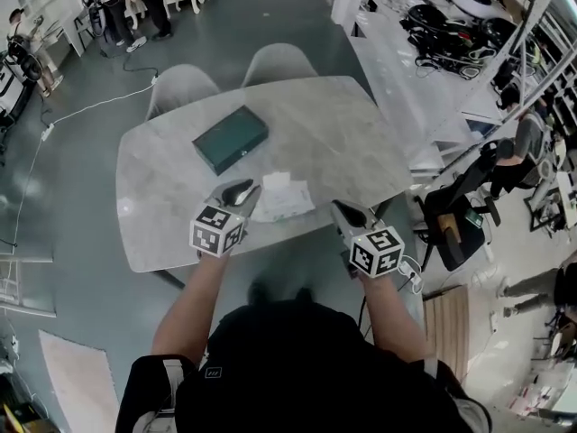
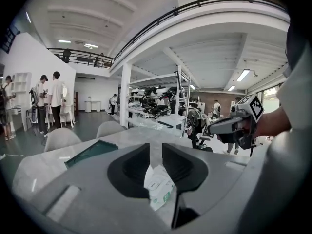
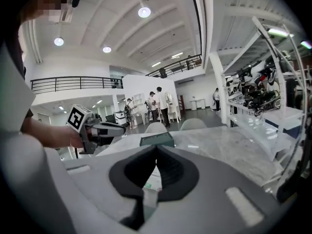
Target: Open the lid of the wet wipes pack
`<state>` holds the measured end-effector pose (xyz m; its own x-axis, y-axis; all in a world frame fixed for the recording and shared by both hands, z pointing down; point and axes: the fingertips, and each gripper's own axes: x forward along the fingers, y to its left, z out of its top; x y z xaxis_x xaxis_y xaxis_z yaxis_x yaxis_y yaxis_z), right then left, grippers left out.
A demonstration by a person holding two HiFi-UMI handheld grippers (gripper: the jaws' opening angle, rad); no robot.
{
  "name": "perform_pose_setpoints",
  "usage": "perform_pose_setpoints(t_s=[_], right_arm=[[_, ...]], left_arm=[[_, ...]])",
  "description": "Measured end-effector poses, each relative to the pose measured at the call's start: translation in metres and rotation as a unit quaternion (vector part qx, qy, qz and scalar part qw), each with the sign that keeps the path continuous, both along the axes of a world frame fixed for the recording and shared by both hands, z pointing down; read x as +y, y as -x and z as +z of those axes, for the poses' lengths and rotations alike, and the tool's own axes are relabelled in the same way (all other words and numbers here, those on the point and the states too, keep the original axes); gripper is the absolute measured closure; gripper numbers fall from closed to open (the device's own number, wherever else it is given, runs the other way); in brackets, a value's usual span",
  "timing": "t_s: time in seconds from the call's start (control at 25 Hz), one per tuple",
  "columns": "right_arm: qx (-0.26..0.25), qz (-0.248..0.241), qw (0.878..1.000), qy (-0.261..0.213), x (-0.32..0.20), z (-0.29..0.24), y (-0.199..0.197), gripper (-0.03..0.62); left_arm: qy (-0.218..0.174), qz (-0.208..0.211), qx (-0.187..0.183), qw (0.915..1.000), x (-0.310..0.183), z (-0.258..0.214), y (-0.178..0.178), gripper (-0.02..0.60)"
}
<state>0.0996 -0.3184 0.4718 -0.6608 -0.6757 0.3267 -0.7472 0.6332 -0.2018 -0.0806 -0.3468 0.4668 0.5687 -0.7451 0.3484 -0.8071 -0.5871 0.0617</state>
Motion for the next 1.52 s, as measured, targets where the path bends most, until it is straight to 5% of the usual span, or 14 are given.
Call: perform_pose_setpoints(t_s=[0.52, 1.52], right_arm=[[-0.038, 0.013, 0.996, -0.078, -0.002, -0.058, -0.055, 0.592], [-0.051, -0.03, 0.993, -0.103, -0.021, -0.091, -0.03, 0.592]], left_arm=[[-0.035, -0.03, 0.007, 0.9989, 0.003, -0.043, -0.022, 0.515], [-0.056, -0.058, 0.018, 0.9966, -0.016, -0.064, -0.01, 0.557]])
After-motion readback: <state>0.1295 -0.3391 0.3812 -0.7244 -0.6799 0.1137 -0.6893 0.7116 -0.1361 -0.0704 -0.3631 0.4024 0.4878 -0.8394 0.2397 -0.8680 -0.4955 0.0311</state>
